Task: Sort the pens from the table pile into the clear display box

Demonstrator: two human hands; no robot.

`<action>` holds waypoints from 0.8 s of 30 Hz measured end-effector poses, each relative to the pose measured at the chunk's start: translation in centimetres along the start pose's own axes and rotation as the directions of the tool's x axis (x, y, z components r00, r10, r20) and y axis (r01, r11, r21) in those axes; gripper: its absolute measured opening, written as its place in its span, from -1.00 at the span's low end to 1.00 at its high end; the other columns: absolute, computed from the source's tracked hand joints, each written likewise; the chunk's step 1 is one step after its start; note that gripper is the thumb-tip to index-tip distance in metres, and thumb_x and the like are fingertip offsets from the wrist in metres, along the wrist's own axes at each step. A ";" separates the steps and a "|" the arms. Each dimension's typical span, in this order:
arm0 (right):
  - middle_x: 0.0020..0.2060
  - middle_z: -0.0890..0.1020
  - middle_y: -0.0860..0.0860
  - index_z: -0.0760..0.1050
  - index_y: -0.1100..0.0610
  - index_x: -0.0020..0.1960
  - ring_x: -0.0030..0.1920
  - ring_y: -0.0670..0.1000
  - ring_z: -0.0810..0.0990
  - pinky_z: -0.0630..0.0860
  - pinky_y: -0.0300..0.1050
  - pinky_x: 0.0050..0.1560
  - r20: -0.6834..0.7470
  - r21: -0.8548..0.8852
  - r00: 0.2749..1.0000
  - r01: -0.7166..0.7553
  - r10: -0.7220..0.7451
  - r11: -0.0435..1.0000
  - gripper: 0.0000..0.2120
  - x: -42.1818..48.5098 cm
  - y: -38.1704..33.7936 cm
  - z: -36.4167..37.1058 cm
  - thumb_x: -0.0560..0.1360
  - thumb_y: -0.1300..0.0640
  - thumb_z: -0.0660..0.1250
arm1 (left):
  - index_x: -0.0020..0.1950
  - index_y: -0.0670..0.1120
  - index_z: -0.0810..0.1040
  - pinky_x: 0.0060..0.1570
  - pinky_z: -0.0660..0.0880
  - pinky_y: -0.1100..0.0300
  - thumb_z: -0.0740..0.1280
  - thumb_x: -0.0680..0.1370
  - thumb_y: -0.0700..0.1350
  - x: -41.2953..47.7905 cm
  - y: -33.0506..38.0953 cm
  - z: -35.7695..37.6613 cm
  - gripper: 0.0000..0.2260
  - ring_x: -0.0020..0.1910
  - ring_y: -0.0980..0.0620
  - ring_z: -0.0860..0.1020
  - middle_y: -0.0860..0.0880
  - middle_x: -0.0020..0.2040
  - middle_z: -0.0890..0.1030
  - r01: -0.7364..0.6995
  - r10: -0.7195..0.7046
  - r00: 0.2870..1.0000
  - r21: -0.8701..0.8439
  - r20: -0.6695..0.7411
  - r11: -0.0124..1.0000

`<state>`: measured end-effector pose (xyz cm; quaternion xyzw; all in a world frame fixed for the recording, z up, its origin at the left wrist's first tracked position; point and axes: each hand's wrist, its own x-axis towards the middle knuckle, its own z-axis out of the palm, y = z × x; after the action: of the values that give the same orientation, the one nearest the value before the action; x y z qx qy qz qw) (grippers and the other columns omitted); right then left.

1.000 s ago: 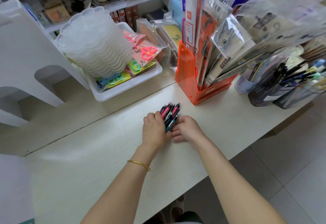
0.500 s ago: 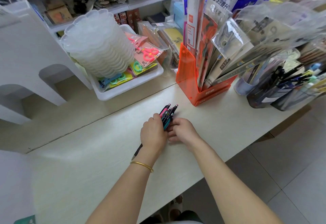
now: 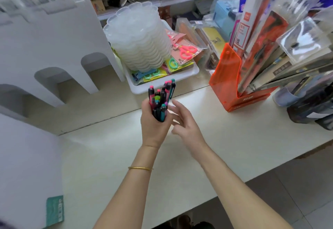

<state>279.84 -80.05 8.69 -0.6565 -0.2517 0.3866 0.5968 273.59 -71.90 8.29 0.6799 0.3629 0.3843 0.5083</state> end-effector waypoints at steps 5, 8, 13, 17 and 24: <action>0.12 0.54 -0.20 0.34 -0.04 0.31 0.13 -0.35 0.49 0.42 -0.45 0.06 0.109 -0.137 0.992 0.074 -0.060 0.988 -0.44 0.3 -1.2 2.3 0.40 0.23 0.45 | 0.01 0.20 0.34 -0.21 0.47 0.35 0.36 0.37 -0.10 -1.0 -2.8 -1.0 -0.67 -0.19 0.26 0.52 0.10 -0.10 0.48 -0.036 0.037 0.998 0.012 -0.056 0.999; 0.12 0.53 -0.25 0.35 -0.19 0.23 0.13 -0.35 0.48 0.38 -0.50 0.04 0.115 -0.212 0.990 0.106 -0.083 0.972 -0.47 0.4 -0.9 2.7 0.41 0.20 0.47 | 0.14 0.11 0.33 -0.10 0.59 0.10 0.37 0.37 -0.07 -1.4 -4.4 -1.4 -0.61 -0.11 0.18 0.55 -0.05 0.01 0.51 0.009 -0.008 0.999 0.021 -0.045 1.000; 0.22 0.50 -0.18 0.35 -0.11 0.33 0.17 -0.30 0.46 0.38 -0.42 0.11 0.125 -0.271 0.992 0.056 -0.023 0.961 -0.41 0.0 0.2 2.7 0.36 0.06 0.46 | 0.09 0.51 0.26 -0.07 0.58 0.08 0.42 0.33 -0.12 -2.8 -5.1 -1.7 -0.39 -0.07 0.31 0.55 0.06 0.13 0.52 0.111 -0.111 0.994 -0.001 -0.024 0.994; 0.29 0.44 -0.21 0.20 -0.31 0.36 0.27 -0.24 0.43 0.39 -0.33 0.24 0.138 -0.311 0.990 0.070 -0.028 0.948 -0.32 -0.2 0.6 2.5 0.41 0.09 0.47 | 0.15 0.17 0.35 -0.08 0.45 0.45 0.41 0.32 0.00 -3.0 -4.6 -1.7 -0.55 -0.03 0.43 0.50 0.36 0.03 0.48 0.119 -0.118 0.993 -0.040 0.014 0.992; 0.17 0.51 -0.21 0.33 -0.12 0.29 0.24 -0.18 0.45 0.39 -0.28 0.13 0.104 -0.365 0.995 0.045 -0.007 0.930 -0.48 0.3 0.6 2.6 0.35 -0.09 0.34 | 0.05 0.01 0.43 -0.23 0.54 0.01 0.36 0.38 -0.10 -1.6 -4.4 -1.8 -0.73 -0.28 0.11 0.54 0.20 -0.26 0.57 0.257 -0.244 0.957 -0.069 0.154 0.964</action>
<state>277.82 -78.40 8.11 -0.7327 -0.3579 0.3574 0.4553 270.77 -71.61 4.16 0.6313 0.3912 0.2824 0.6071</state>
